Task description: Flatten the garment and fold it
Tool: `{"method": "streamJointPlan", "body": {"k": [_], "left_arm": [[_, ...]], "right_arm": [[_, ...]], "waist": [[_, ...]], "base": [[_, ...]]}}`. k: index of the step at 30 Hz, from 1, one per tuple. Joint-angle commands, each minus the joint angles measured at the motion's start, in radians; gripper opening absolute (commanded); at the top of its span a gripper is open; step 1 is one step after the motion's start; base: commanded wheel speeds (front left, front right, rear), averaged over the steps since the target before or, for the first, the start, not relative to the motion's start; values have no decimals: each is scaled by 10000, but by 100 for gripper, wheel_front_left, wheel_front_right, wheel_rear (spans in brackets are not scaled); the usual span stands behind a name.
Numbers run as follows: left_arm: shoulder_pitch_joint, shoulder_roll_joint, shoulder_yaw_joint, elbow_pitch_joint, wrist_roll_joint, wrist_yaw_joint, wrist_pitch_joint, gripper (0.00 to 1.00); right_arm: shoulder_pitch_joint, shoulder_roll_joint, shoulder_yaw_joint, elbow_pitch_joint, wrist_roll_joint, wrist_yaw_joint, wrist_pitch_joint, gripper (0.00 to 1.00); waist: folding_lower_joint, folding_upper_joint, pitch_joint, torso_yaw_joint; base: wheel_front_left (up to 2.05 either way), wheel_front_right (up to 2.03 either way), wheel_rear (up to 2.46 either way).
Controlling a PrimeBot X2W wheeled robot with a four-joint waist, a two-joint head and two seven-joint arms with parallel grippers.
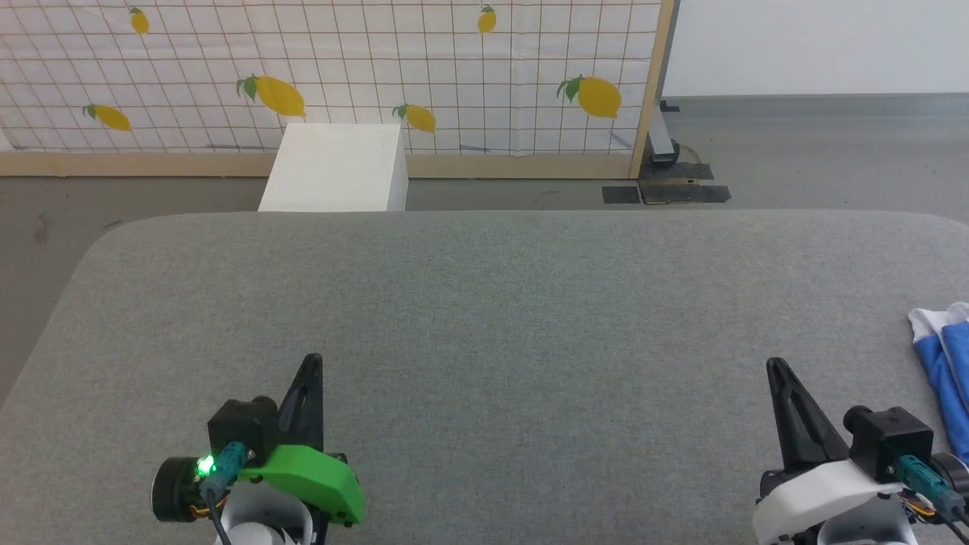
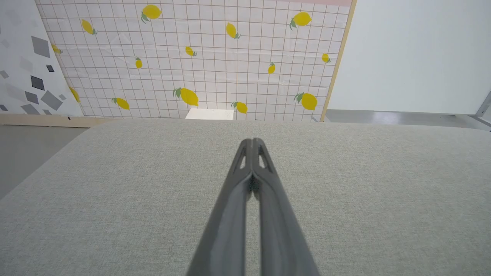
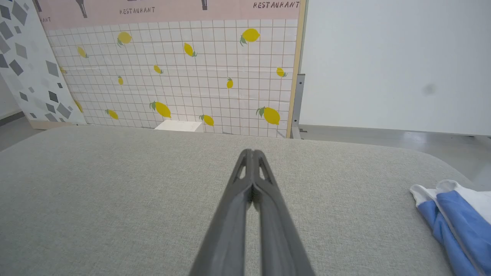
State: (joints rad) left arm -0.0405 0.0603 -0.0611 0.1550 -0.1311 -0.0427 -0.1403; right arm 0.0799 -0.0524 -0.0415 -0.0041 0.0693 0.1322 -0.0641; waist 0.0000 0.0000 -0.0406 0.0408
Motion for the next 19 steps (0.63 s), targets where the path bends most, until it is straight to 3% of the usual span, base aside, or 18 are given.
{"method": "streamJointPlan", "body": {"k": [1,19], "left_arm": [[160,-43,50,-91,198,61,53,0],[227,-58,203,-489,501,161,420,0]], "right_arm": [[-230,10,30,19,-67,-7,40,0],[-385,14,135,25,-238,-9,204,0]], "waist": [[0,0,10,-10],[0,0,118,-118]], "base": [[0,0,0],[0,0,0]]}}
